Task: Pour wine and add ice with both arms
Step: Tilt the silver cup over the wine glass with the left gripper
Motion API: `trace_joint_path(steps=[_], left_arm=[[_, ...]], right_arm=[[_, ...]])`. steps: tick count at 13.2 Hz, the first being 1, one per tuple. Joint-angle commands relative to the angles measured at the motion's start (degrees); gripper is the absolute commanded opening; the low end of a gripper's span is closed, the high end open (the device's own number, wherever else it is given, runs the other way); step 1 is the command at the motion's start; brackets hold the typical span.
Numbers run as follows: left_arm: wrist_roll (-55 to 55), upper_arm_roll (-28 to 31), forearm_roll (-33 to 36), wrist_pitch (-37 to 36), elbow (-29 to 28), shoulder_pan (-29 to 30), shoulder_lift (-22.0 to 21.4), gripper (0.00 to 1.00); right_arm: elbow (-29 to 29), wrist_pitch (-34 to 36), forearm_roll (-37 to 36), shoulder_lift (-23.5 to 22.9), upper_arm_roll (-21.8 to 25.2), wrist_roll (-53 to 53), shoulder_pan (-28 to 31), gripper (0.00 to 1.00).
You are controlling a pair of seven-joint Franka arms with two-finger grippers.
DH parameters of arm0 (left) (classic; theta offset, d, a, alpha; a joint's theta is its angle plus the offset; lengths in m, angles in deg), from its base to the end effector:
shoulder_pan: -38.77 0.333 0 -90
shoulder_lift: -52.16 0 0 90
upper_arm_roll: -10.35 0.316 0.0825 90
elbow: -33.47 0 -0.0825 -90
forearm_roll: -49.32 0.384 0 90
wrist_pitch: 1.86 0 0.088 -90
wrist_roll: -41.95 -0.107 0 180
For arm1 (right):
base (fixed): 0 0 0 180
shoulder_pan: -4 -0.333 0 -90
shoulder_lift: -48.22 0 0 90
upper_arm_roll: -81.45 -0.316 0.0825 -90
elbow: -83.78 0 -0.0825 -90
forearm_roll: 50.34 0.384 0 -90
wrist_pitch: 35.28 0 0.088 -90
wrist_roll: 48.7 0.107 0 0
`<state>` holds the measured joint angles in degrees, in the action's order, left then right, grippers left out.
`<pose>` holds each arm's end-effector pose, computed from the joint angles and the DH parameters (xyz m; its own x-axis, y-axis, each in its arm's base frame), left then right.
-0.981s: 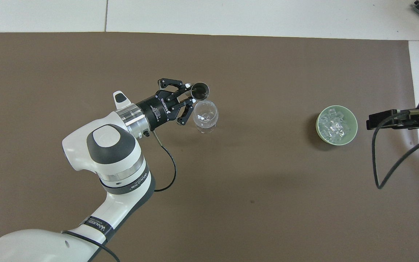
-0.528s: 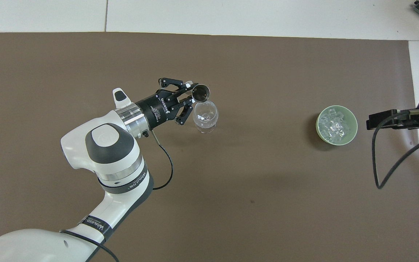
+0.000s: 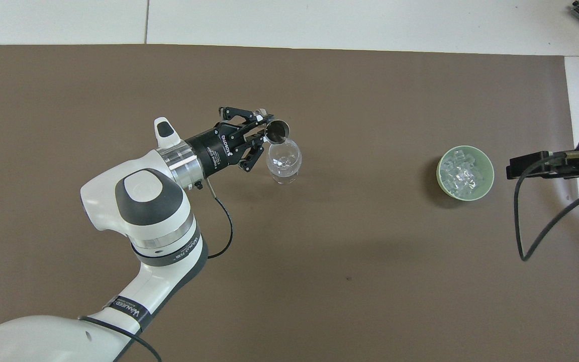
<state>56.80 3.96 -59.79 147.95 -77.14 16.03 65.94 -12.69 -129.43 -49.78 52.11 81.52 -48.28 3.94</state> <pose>0.5600 -0.2840 0.3885 0.4294 0.5473 -0.7184 0.7702 0.1934 0.6077 0.5391 0.0009 0.6145 0.9996 -0.0082 0.0273 -0.0079 -0.9999 -0.0100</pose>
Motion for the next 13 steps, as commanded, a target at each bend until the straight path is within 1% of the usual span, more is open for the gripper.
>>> trace_joint_path(steps=[1, 4, 8, 13], left_arm=[[-1.84, -0.2, 1.01, -1.72, -1.53, 0.76, -1.48, 0.0], [-2.89, -0.11, 0.57, -1.11, -1.18, 0.32, -1.39, 0.0], [-9.48, -0.11, 0.66, -0.84, -1.27, 0.23, -1.3, 0.0], [-13.0, -0.11, 0.83, -0.93, -1.27, 0.23, -1.3, 0.0]], right_arm=[[-0.38, 0.2, -0.3, 0.32, -0.16, 0.45, 0.14, 1.0], [-0.38, 0.2, -0.3, 0.32, -0.16, 0.45, 0.14, 1.0], [-0.38, 0.2, -0.3, 0.32, -0.16, 0.45, 0.14, 1.0], [-0.38, 0.2, -0.3, 0.32, -0.16, 0.45, 0.14, 1.0]])
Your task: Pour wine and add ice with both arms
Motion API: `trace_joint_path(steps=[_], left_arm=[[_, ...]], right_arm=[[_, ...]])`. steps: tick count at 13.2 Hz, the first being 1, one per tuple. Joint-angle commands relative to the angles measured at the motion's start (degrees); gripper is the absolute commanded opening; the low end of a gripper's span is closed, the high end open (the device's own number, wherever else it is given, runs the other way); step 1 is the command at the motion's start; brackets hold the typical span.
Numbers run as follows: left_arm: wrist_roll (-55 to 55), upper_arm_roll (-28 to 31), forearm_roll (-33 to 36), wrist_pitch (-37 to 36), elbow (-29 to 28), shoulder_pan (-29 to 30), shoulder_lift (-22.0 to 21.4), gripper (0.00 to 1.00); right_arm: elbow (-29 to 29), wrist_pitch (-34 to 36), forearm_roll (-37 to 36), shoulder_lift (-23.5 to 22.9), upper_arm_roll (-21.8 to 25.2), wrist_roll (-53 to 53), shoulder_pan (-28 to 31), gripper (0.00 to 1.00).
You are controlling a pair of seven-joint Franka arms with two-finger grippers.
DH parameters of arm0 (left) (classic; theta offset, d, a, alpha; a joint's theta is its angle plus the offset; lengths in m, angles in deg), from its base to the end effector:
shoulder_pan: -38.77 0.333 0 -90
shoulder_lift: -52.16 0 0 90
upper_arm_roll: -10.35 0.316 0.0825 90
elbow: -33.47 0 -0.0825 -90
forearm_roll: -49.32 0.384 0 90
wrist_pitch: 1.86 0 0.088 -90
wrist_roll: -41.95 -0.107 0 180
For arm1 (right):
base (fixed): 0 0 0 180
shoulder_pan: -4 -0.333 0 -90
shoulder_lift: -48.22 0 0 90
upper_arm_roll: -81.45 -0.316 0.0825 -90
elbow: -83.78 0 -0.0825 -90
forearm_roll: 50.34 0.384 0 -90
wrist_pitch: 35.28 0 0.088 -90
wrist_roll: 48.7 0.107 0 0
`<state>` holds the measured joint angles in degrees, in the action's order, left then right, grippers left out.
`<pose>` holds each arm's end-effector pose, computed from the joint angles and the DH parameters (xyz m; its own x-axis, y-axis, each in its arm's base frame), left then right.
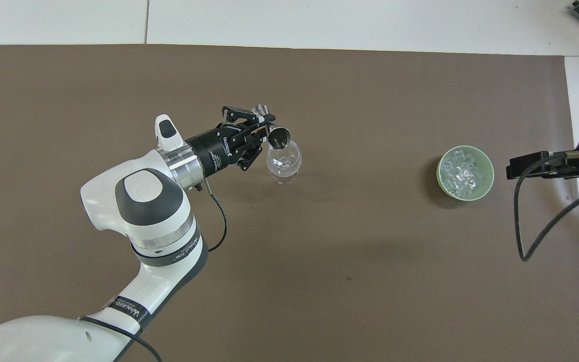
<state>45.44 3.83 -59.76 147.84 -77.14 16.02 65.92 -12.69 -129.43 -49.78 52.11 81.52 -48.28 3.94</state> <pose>0.5593 -0.2856 0.3888 0.5753 0.5714 -0.5852 0.6706 0.0802 0.7375 0.5391 0.0009 0.6145 0.9996 -0.0082 0.0273 -0.0079 -0.9999 -0.0100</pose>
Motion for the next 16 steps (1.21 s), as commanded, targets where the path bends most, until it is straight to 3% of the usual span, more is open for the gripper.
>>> trace_joint_path(steps=[1, 16], left_arm=[[-2.61, 0.02, 0.8, -0.82, -1.27, 0.25, -1.28, 0.0], [-14.92, 0.02, 0.36, 0.15, -1.27, -0.63, -1.19, 0.0]], right_arm=[[-0.38, 0.19, -0.3, 0.32, -0.16, 0.45, 0.14, 1.0], [-0.38, 0.19, -0.3, 0.32, -0.16, 0.45, 0.14, 1.0]])
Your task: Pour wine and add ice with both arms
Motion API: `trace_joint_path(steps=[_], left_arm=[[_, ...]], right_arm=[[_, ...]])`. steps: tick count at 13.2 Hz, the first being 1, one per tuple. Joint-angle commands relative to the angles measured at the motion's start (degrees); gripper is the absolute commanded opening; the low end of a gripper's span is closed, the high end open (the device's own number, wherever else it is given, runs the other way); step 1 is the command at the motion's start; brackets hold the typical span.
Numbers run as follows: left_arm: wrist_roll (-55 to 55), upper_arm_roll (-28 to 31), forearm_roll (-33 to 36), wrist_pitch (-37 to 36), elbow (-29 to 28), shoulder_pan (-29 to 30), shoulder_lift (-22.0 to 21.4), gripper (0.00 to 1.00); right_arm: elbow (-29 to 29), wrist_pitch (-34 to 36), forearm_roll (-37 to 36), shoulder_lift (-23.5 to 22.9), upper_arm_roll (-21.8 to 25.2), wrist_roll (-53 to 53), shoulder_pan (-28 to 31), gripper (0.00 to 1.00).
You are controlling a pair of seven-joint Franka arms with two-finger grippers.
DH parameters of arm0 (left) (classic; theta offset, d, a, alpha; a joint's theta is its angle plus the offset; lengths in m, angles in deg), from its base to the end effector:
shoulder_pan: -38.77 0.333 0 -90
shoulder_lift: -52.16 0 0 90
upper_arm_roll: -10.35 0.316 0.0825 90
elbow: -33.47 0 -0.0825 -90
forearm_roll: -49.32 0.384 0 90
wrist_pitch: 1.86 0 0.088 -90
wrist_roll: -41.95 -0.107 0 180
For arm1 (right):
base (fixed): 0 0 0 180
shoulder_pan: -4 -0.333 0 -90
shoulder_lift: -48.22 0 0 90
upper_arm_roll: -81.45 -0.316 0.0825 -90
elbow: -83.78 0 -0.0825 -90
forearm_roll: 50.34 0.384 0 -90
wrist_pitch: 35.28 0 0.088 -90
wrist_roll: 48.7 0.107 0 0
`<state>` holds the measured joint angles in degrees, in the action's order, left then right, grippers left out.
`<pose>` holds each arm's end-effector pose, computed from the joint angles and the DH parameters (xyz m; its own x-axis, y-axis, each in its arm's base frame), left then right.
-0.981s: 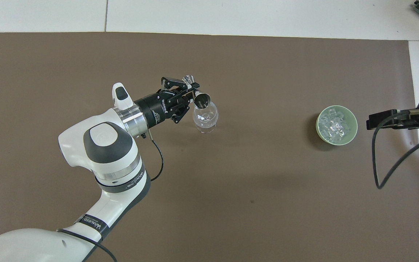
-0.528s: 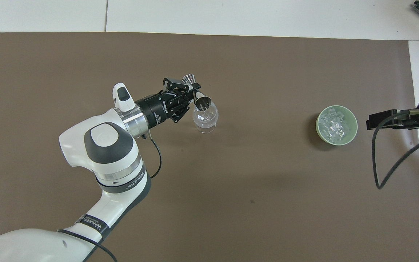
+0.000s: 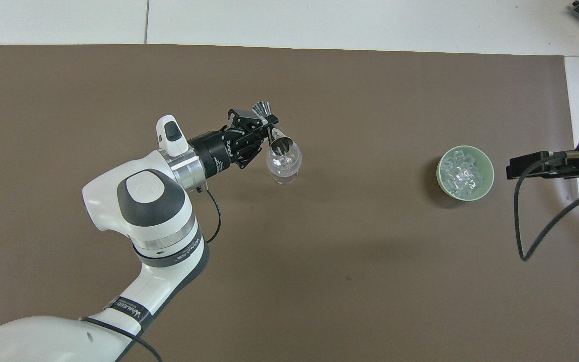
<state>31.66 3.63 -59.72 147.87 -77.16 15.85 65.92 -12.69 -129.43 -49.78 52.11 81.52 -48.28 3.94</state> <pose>0.5574 -0.2890 0.3887 0.7220 0.5696 -0.3928 0.5142 -0.0617 0.8555 0.5391 0.0009 0.6145 0.9996 -0.0082 0.0273 -0.0079 -0.9999 -0.0100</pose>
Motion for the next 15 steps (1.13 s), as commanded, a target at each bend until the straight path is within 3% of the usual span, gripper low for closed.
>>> trace_joint_path(steps=[1, 15], left_arm=[[-2.19, 0.22, 0.33, 0.29, -1.25, -0.47, -1.19, 0.0], [-12.65, 0.22, 0.94, 0.12, -0.72, -0.82, -1.02, 0.0]], right_arm=[[-0.38, 0.19, -0.3, 0.32, -0.16, 0.45, 0.14, 1.0], [-0.47, 0.19, -0.3, 0.32, -0.16, 0.37, 0.93, 1.0]])
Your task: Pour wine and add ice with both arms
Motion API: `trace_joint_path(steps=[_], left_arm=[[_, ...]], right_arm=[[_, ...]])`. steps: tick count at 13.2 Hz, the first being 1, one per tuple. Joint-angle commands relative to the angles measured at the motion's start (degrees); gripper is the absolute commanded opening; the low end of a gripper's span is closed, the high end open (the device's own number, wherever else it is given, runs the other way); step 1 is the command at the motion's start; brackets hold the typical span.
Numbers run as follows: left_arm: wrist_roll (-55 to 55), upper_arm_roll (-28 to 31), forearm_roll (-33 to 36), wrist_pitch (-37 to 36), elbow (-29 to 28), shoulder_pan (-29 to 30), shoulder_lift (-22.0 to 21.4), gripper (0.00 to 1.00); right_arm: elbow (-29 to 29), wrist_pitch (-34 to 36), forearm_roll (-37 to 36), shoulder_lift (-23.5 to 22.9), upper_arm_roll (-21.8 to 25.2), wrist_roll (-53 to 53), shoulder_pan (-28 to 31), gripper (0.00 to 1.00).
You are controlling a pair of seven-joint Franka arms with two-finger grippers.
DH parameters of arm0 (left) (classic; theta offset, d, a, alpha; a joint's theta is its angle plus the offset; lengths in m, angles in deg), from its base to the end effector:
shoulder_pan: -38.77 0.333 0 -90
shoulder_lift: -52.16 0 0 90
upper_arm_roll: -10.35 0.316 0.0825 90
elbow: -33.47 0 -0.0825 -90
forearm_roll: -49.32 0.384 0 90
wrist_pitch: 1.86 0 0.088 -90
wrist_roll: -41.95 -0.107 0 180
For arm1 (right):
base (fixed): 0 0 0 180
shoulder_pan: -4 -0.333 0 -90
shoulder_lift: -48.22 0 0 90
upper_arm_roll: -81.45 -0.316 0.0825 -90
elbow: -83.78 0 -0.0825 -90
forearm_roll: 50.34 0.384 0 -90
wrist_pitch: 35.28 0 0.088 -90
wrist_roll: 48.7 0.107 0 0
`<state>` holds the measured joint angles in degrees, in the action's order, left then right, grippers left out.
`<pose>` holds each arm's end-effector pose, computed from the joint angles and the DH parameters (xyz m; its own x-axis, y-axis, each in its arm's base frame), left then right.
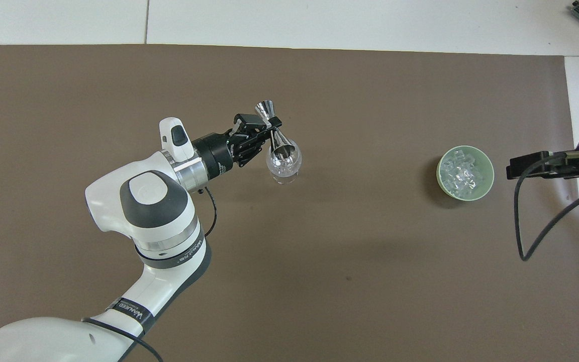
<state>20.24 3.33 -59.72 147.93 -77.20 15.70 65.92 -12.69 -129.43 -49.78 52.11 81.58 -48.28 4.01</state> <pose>0.5551 -0.2930 0.3884 0.8130 0.5404 -0.2167 0.3609 -0.1757 0.9159 0.5391 -0.0004 0.6145 0.9996 -0.0105 0.0273 -0.0102 -0.9999 -0.0101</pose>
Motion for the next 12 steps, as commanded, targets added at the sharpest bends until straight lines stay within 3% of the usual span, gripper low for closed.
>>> trace_joint_path(steps=[1, 12], left_arm=[[-1.49, 0.52, 0.93, 0.06, -0.6, -0.66, -0.93, 0.0], [-10.09, 0.52, 0.67, 0.85, 0.81, -0.57, -0.49, 0.0]], right_arm=[[-0.38, 0.19, -0.3, 0.32, 0.22, 0.54, 1.04, 1.0], [-0.56, -0.68, -0.3, 0.24, 0.31, 0.37, 1.92, 1.0]])
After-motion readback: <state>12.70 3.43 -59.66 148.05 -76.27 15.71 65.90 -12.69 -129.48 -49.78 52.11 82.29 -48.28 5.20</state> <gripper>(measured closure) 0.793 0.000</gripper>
